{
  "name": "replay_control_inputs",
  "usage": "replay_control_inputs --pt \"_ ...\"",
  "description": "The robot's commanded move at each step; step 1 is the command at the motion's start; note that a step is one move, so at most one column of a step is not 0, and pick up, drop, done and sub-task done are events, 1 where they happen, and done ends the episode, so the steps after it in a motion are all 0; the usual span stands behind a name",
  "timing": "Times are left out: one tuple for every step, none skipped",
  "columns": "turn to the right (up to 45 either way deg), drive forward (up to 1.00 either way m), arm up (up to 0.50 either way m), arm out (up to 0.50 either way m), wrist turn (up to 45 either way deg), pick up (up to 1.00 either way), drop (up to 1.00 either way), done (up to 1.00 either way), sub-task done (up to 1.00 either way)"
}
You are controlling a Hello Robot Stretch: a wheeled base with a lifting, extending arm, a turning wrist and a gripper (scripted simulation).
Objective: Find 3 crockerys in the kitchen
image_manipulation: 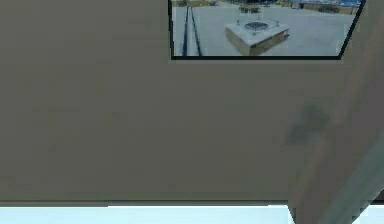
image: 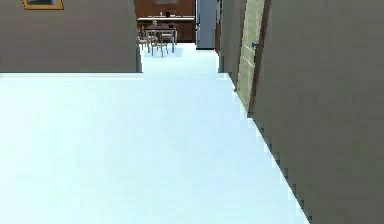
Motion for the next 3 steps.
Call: replay_control_inputs --pt "0.0 0.20 0.00 0.00 0.0 0.00 0.00 0.00 0.00" --pt "0.0 1.00 0.00 0.00 0.0 0.00 0.00 0.00 0.00" --pt "0.0 1.00 0.00 0.00 0.0 0.00 0.00 0.00 0.00"
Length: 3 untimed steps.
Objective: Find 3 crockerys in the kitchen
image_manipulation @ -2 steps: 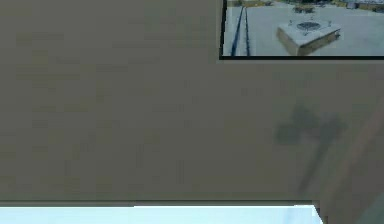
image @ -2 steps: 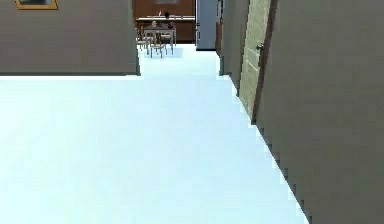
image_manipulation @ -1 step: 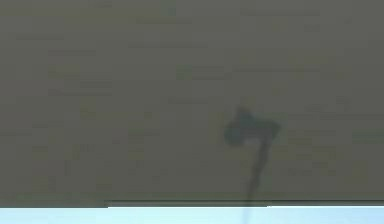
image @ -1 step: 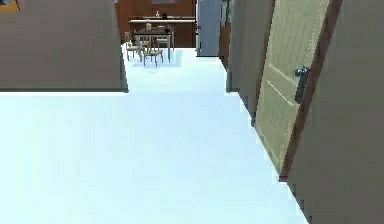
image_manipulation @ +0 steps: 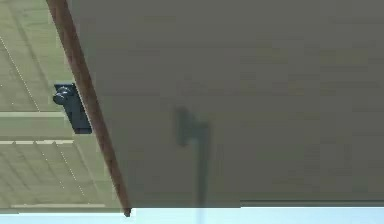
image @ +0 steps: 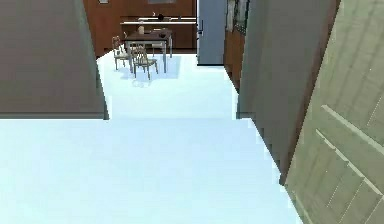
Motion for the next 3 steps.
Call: replay_control_inputs --pt "0.0 1.00 0.00 0.00 0.0 0.00 0.00 0.00 0.00" --pt "0.0 1.00 0.00 0.00 0.0 0.00 0.00 0.00 0.00" --pt "0.0 1.00 0.00 0.00 0.0 0.00 0.00 0.00 0.00"
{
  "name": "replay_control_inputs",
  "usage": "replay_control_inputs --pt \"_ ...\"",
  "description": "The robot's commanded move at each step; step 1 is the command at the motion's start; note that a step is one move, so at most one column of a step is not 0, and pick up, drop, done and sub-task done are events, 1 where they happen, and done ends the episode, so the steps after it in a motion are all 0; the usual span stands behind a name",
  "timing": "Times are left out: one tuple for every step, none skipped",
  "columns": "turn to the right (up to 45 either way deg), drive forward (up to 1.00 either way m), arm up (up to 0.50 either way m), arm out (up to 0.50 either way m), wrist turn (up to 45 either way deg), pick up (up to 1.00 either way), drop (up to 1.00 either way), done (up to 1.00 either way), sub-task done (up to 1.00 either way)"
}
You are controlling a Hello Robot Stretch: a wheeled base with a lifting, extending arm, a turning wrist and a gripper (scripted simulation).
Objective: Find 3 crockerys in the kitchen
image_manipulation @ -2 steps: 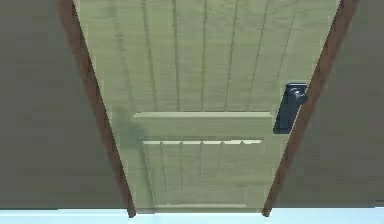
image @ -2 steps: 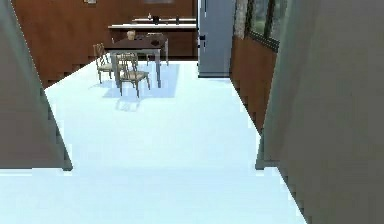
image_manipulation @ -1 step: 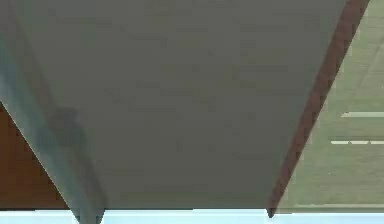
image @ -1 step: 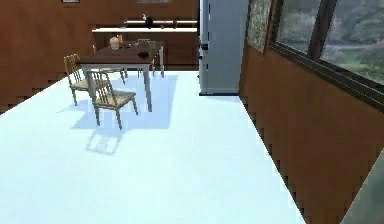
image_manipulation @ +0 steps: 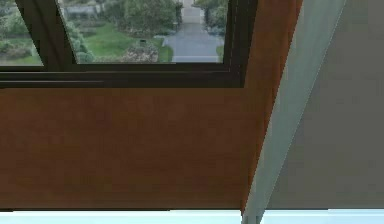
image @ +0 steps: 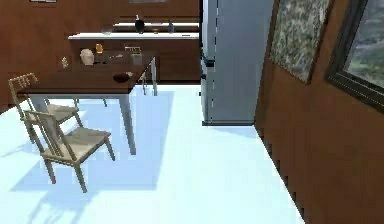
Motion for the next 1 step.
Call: replay_control_inputs --pt "0.0 1.00 0.00 0.00 0.0 0.00 0.00 0.00 0.00"
